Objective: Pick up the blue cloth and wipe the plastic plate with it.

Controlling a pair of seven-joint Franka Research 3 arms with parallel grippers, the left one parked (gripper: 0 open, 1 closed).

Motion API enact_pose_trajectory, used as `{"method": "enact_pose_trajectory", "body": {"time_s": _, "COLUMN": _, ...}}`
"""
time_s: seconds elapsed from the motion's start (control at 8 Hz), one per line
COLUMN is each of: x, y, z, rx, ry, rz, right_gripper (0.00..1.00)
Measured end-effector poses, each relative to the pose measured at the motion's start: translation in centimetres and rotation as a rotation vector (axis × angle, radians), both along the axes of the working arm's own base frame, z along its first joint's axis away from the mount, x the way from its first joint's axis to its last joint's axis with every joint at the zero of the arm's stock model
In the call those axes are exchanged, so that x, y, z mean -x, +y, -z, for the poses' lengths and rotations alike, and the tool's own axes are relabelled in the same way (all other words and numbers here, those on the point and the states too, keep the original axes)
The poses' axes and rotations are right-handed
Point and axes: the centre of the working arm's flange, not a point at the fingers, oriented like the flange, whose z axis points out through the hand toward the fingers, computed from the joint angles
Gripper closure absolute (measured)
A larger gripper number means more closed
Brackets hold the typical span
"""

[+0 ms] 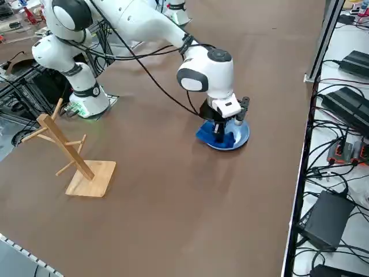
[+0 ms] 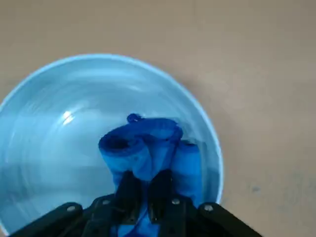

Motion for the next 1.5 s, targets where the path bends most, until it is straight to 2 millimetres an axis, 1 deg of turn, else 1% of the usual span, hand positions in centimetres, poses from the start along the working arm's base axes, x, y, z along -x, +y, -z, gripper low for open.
{"method": "enact_pose_trajectory", "body": {"time_s": 0.12, "x": 0.4, "y": 1.2, "z": -0.1, "rx": -0.005, "ry": 0.023, "rz": 0.017, "right_gripper": 0.89}}
{"method": "enact_pose_trajectory", "body": {"time_s": 0.5, "x": 0.9, "y": 7.0, "z": -0.2, "rx": -0.015, "ry": 0.039, "rz": 0.045, "right_gripper": 0.89}}
{"method": "enact_pose_trajectory", "body": {"time_s": 0.62, "x": 0.9, "y": 8.1, "z": -0.3, "rx": -0.015, "ry": 0.035, "rz": 0.046, "right_gripper": 0.89}}
{"method": "enact_pose_trajectory", "body": {"time_s": 0.88, "x": 0.3, "y": 8.4, "z": -0.6, "rx": -0.019, "ry": 0.022, "rz": 0.054, "right_gripper": 0.89}}
{"method": "enact_pose_trajectory", "body": {"time_s": 1.12, "x": -1.0, "y": 8.2, "z": -0.1, "rx": -0.028, "ry": 0.006, "rz": 0.063, "right_gripper": 0.89}}
{"method": "enact_pose_trajectory", "body": {"time_s": 1.5, "x": -2.8, "y": 7.6, "z": 0.1, "rx": -0.043, "ry": -0.051, "rz": 0.053, "right_gripper": 0.89}}
